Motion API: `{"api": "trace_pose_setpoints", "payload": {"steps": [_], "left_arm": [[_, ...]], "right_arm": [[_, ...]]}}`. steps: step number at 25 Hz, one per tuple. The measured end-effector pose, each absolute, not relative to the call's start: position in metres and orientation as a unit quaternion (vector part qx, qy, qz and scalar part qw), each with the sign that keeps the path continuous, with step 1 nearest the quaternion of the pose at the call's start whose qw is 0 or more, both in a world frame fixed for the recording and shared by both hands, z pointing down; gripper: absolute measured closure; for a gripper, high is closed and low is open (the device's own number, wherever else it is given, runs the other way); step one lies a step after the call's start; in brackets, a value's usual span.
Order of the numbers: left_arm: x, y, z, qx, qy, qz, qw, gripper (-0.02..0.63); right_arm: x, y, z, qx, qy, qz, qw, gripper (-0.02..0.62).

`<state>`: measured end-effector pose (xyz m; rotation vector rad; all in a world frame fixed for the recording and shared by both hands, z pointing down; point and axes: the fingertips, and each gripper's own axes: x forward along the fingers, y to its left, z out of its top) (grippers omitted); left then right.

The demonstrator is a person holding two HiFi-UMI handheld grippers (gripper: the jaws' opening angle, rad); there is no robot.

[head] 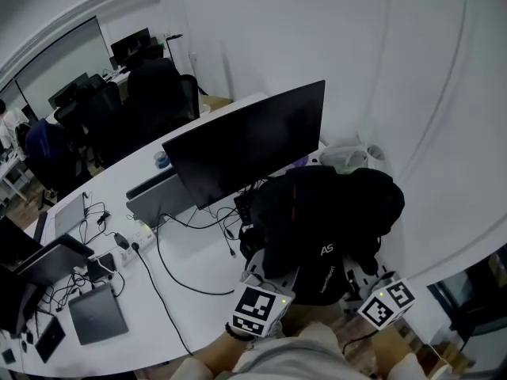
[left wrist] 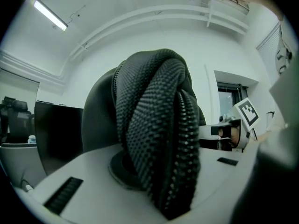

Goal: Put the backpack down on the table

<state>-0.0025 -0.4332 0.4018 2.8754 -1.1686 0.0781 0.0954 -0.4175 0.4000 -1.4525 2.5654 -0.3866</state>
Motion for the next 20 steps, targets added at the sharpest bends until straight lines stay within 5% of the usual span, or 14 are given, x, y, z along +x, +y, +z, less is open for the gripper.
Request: {"api": "trace_pose_setpoints", "payload": {"steps": [20], "left_arm": [[0.001,-0.592,0.416,0.895,-0.441,0.038,0.050,0.555]], "right_arm": [[0.101,-0.592,0.408,-0.436,0.886,-0.147,0.058,0.575]]}}
